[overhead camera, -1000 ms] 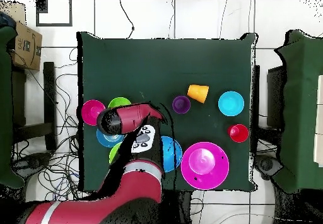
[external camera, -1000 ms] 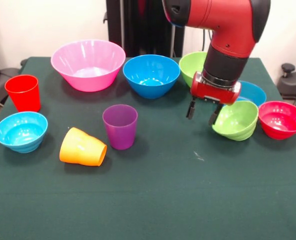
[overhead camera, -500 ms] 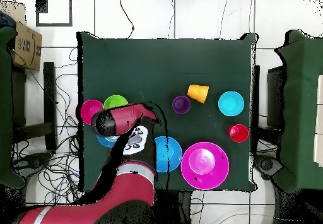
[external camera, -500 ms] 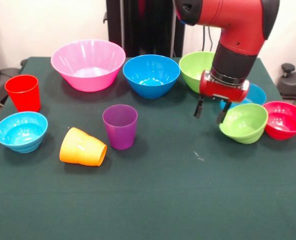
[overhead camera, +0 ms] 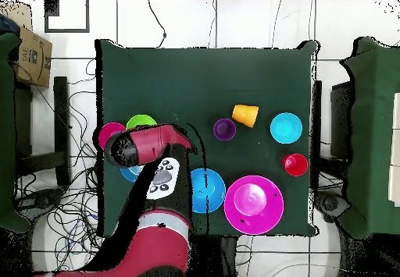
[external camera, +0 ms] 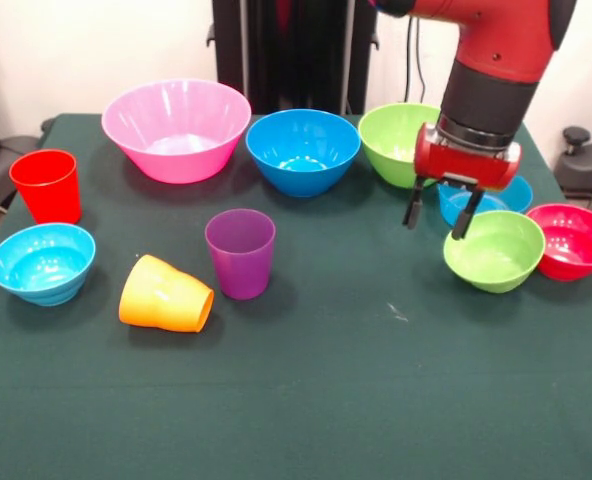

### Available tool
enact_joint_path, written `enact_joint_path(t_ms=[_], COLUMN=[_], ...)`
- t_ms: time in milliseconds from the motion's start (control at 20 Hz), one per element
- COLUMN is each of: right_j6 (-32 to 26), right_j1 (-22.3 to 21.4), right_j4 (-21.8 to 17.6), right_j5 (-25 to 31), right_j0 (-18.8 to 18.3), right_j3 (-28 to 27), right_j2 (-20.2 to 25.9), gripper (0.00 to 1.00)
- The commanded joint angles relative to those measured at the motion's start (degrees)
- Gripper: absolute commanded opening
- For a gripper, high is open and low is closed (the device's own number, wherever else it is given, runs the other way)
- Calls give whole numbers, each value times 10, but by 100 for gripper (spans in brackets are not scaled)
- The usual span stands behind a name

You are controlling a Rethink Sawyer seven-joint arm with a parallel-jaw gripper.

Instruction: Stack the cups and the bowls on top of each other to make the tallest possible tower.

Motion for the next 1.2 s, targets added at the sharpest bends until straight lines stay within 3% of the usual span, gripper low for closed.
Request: enact_joint_path(t_ms=[50, 650, 1200], right_j6=[37, 42, 48], right_j1=[-9, 0, 61], right_j4=[14, 12, 1], right_j5=[61, 54, 10], right_j0=[7, 10, 15], right_j3=[-2, -7, -33], right_j2=[42, 41, 32], gripper=[100, 100, 100])
